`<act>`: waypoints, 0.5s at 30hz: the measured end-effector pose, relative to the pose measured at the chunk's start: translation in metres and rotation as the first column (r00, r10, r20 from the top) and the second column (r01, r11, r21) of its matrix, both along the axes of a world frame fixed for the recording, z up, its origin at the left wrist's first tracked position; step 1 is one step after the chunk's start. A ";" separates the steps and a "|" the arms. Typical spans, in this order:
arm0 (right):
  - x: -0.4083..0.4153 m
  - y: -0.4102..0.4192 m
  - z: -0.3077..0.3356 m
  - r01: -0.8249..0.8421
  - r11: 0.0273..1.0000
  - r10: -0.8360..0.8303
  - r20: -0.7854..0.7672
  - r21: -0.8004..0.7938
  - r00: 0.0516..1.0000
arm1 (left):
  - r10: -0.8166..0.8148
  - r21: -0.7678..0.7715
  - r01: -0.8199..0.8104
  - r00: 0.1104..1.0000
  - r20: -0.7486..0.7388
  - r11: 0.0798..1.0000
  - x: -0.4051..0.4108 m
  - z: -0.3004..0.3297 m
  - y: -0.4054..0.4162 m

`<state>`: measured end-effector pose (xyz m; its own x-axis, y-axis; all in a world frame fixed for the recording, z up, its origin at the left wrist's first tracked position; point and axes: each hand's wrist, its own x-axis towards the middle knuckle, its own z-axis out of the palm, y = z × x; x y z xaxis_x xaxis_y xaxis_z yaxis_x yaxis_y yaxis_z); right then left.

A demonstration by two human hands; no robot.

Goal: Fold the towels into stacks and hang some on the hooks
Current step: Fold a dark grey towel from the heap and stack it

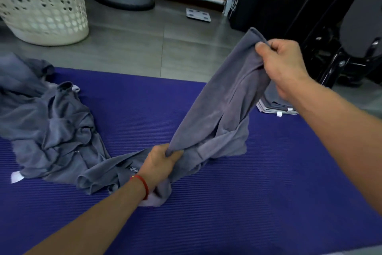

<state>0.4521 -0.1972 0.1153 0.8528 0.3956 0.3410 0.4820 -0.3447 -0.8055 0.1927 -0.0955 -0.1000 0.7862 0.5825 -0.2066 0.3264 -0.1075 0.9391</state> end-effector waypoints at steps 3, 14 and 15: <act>0.008 -0.006 -0.002 0.079 0.997 -0.079 -0.039 0.000 0.996 | 0.163 -0.077 -0.157 0.984 0.078 0.985 -0.018 0.018 0.033; 0.031 -0.043 0.025 0.228 0.974 -0.228 0.005 -0.013 0.974 | 0.164 -0.501 0.018 0.934 0.316 0.865 -0.026 0.146 0.122; 0.031 -0.045 0.034 0.229 0.973 -0.229 0.019 -0.020 0.973 | 0.211 -0.498 -0.019 0.919 0.332 0.867 -0.020 0.163 0.129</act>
